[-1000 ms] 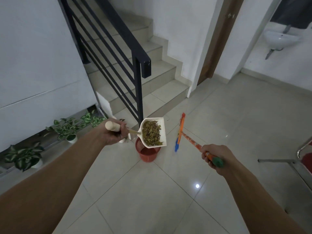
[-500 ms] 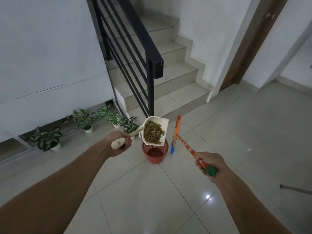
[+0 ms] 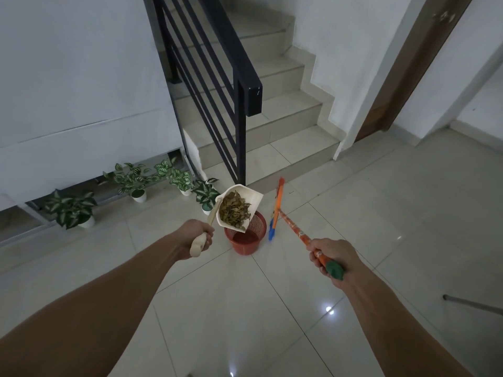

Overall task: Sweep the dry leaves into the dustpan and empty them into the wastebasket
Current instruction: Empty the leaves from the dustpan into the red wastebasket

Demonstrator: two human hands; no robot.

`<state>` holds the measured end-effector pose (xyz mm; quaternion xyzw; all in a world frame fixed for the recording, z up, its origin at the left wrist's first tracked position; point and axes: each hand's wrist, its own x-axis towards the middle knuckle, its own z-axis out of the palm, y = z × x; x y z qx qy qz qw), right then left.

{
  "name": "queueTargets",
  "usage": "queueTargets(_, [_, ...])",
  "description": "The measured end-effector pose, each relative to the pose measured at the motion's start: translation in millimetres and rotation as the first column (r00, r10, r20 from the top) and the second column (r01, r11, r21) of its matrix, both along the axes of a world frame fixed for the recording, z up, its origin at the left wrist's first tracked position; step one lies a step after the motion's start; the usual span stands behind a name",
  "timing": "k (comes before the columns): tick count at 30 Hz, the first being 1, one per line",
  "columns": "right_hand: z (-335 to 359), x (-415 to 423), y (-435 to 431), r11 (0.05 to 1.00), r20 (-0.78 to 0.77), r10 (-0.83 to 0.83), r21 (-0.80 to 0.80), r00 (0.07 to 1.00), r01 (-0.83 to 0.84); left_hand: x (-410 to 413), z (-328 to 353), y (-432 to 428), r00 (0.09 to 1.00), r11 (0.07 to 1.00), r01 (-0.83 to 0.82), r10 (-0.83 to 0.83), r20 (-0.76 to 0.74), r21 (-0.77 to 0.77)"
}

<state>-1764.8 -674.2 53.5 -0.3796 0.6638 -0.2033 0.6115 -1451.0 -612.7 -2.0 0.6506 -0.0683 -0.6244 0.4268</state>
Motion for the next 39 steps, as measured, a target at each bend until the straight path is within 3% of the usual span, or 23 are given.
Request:
queueTargets(9, [3.7,5.6,4.0,1.0,0.007,-0.004,-0.014,1.0,0.004,-27.7,0.5,5.8,0.972,0.995,0.103,-0.104,0.211,0.018])
queueTargets(39, [10.7,-6.3,34.6,1.0,0.014,0.006,-0.028,1.0,-0.006,-53.0,12.6,27.9,0.858,0.949,0.307,-0.311,0.408,0.077])
